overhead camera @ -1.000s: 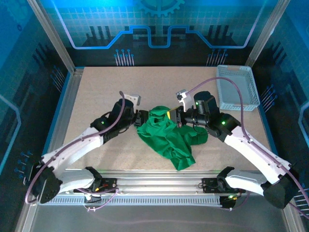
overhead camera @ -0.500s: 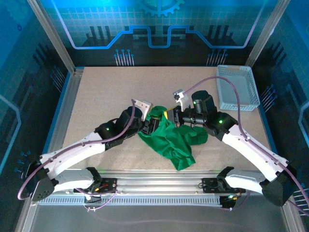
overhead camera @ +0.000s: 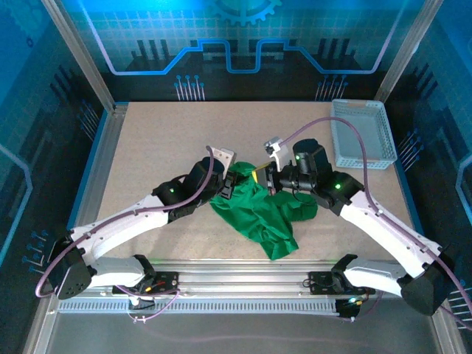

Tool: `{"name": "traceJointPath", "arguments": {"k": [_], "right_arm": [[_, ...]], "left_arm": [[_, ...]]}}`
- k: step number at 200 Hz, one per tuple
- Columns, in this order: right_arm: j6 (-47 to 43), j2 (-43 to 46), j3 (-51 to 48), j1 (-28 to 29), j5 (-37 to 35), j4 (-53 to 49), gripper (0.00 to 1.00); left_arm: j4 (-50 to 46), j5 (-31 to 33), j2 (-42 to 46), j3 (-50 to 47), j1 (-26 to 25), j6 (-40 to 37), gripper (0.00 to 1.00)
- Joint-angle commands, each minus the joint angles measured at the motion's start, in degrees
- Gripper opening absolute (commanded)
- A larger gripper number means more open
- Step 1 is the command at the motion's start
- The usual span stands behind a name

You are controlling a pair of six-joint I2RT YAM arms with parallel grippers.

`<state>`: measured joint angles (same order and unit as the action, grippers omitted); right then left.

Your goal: Fold the inside-out t-shirt

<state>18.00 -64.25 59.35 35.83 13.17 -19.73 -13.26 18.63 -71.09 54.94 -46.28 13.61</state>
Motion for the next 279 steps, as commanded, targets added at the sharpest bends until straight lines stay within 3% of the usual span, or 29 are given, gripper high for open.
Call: {"name": "traceJointPath", "arguments": {"k": [1, 22, 43, 63, 89, 155, 196, 279], "right_arm": [[2.48, 0.93, -0.51, -4.34, -1.76, -0.22, 0.0], [2.56, -0.18, -0.19, -5.16, -1.77, 0.2, 0.0], [2.31, -2.5, 1.66, -5.47, -8.0, -2.8, 0.07], [1.08, -3.81, 3.04, -5.51, -14.4, -6.06, 0.24], [-1.74, -1.49, 2.26, -4.93, -14.6, -6.87, 0.43], [-7.81, 7.43, -4.4, 7.11, -12.47, -1.1, 0.57], [-4.63, 2.95, -4.56, 7.93, -5.86, 4.33, 0.52], [-4.64, -2.46, -1.74, 8.15, -5.92, 4.08, 0.28]], "left_arm": [[2.06, -1.73, 2.53, -1.2, 0.35, -0.45, 0.0], [4.42, -7.41, 5.13, -3.3, 0.34, -1.51, 0.0], [6.15, -10.92, 7.85, -4.68, 0.4, -1.74, 0.0], [5.9, -12.86, 8.26, -4.3, 0.98, -1.16, 0.0], [6.18, -17.07, 7.13, -3.7, 2.31, 0.88, 0.0], [6.8, -19.58, 4.16, -1.51, 3.78, 3.0, 0.0], [6.93, -20.92, 4.18, -1.32, 4.0, 3.43, 0.0], [7.37, -21.29, 4.82, -2.38, 3.99, 3.42, 0.0]]}}
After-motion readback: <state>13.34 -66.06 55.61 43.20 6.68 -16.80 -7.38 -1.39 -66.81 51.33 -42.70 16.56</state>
